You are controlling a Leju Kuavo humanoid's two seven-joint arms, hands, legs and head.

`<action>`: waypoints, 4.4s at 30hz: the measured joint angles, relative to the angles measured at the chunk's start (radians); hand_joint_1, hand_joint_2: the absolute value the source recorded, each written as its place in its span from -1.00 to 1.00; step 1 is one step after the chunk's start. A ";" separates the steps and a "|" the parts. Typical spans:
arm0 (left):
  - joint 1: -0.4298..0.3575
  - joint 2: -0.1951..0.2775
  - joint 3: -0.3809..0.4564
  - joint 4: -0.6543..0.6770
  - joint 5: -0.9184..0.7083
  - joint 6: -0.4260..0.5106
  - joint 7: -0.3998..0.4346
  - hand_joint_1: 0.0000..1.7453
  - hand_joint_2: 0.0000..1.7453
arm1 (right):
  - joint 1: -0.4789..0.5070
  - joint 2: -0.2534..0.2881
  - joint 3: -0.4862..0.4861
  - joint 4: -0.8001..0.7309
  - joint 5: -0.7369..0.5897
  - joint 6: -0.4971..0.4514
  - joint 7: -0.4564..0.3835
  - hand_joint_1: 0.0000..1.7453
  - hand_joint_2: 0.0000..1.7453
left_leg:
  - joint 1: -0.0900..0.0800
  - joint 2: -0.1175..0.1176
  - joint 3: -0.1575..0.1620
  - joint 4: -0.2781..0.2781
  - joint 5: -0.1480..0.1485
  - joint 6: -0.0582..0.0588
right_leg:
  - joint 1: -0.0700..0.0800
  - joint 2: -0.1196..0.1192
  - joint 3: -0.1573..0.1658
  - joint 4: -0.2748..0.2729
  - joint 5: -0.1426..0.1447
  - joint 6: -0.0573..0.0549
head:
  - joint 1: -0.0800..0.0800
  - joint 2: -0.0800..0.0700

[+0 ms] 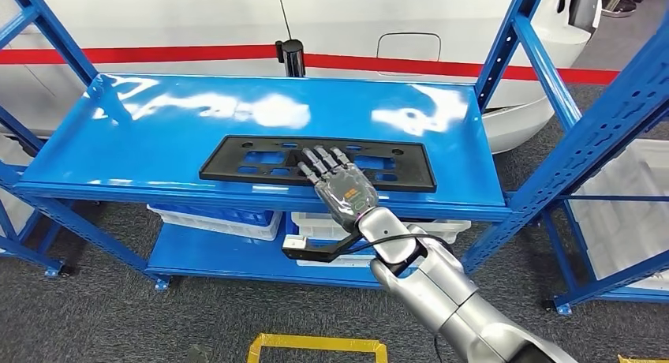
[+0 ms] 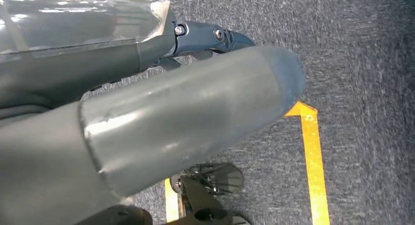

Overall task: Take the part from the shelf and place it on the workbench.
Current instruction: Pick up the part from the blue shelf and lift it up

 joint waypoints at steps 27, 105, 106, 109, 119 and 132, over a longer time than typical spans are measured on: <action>-0.004 -0.005 0.051 0.000 0.062 0.077 -0.276 -1.00 -1.00 | -0.005 0.028 -0.001 0.141 0.004 -0.059 -0.018 0.86 1.00 | 0.000 0.008 -0.007 -0.059 0.068 0.028 | -0.002 -0.003 0.013 0.010 -0.021 0.028 | 0.000 0.000; -0.006 -0.032 0.103 0.002 -0.058 0.178 -0.080 -1.00 -1.00 | 0.123 -0.181 -0.183 -0.329 -0.008 -0.133 -0.045 0.98 1.00 | 0.039 0.004 -0.052 -0.022 0.086 -0.029 | -0.054 0.010 -0.014 0.090 -0.065 0.072 | -0.004 0.000; -0.005 -0.031 0.101 0.002 -0.060 0.178 -0.076 -1.00 -1.00 | 0.127 -0.175 -0.184 -0.332 -0.005 -0.132 -0.045 0.98 1.00 | 0.040 0.006 -0.059 -0.008 0.068 -0.029 | -0.050 0.008 -0.019 0.092 -0.062 0.063 | -0.009 0.000; -0.004 -0.032 0.095 0.002 -0.062 0.178 -0.075 -1.00 -1.00 | 0.127 -0.160 -0.185 -0.338 0.001 -0.129 -0.046 0.98 1.00 | 0.038 0.010 -0.110 0.142 -0.054 -0.024 | -0.036 0.002 -0.036 0.091 -0.047 0.035 | -0.017 0.000; -0.005 -0.031 0.090 0.002 -0.067 0.176 -0.097 -1.00 -1.00 | 0.130 -0.153 -0.198 -0.351 0.013 -0.116 -0.049 0.98 1.00 | -0.016 0.008 0.062 0.000 -0.042 0.061 | -0.003 -0.003 -0.072 0.082 0.007 0.037 | -0.019 0.000; -0.005 -0.041 0.087 0.002 -0.074 0.166 -0.113 -1.00 -1.00 | 0.162 -0.151 -0.212 -0.361 0.040 -0.105 -0.041 0.98 1.00 | -0.016 0.022 -0.044 -0.034 0.083 0.049 | 0.002 -0.004 0.048 0.083 -0.084 0.067 | -0.010 0.000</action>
